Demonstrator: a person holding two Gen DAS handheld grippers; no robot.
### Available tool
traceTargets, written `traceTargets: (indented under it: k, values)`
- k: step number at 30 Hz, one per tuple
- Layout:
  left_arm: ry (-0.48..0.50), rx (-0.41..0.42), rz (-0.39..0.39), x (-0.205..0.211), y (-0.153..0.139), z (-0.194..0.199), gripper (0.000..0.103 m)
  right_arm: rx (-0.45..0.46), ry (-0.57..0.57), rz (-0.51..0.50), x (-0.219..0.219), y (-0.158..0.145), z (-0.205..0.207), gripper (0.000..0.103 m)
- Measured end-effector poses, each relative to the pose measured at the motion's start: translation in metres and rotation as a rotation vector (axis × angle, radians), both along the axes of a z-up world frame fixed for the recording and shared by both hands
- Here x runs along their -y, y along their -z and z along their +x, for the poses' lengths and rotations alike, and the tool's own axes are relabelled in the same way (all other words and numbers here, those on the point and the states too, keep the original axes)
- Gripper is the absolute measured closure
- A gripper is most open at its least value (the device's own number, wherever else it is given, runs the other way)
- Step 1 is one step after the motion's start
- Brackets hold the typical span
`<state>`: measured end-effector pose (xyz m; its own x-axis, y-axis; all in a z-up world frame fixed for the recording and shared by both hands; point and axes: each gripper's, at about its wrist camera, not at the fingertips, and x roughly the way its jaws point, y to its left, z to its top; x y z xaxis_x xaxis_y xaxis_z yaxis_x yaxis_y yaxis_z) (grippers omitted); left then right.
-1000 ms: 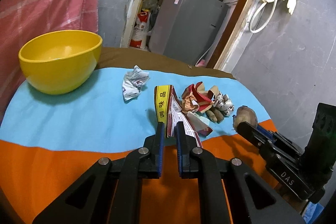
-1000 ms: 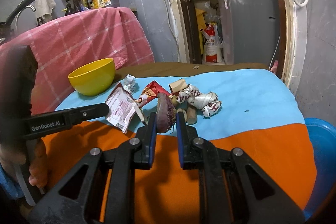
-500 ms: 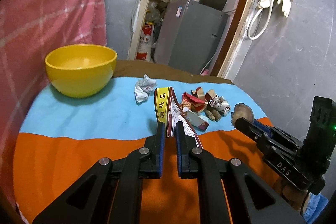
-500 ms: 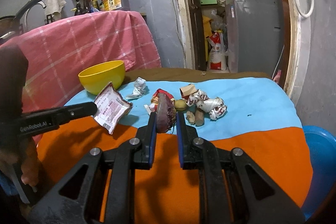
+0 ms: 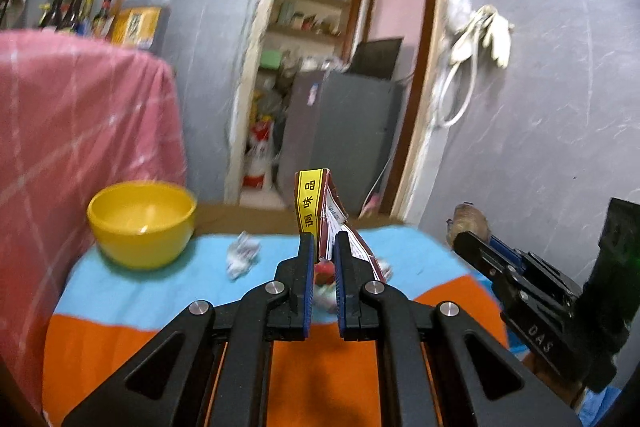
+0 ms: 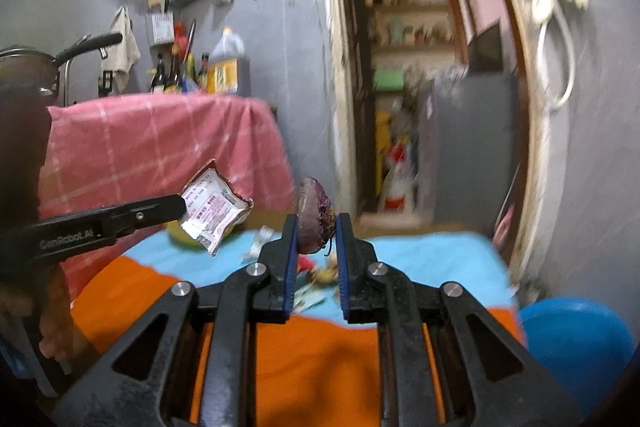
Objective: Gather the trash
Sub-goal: 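Lift both items over the blue bucket and open both tools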
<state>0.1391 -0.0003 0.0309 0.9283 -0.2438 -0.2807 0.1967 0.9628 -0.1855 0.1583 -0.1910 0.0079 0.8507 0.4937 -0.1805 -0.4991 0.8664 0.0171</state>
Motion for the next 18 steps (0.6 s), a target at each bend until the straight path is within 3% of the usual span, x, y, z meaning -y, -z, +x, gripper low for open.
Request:
traceTargets:
  k: [4,7,13,14,18]
  values:
    - [0.062,0.079,0.011,0.027,-0.014,-0.001,0.096,0.118,0.092,0.000,0.019,-0.015,-0.017,0.058]
    - [0.125,0.087,-0.007,0.050,-0.020,0.004,0.096,0.154,0.179,0.005,0.038,-0.021,-0.023,0.058]
    - [0.260,0.047,-0.030,0.106,-0.026,0.034,0.096,0.139,0.367,0.026,0.084,-0.022,-0.024,0.058]
    - [0.278,0.035,-0.030,0.116,-0.026,0.039,0.103,0.128,0.416,0.022,0.094,-0.021,-0.022,0.058]
    - [0.355,-0.032,-0.019,0.154,-0.023,0.061,0.103,0.068,0.518,0.045,0.126,-0.014,-0.018,0.058]
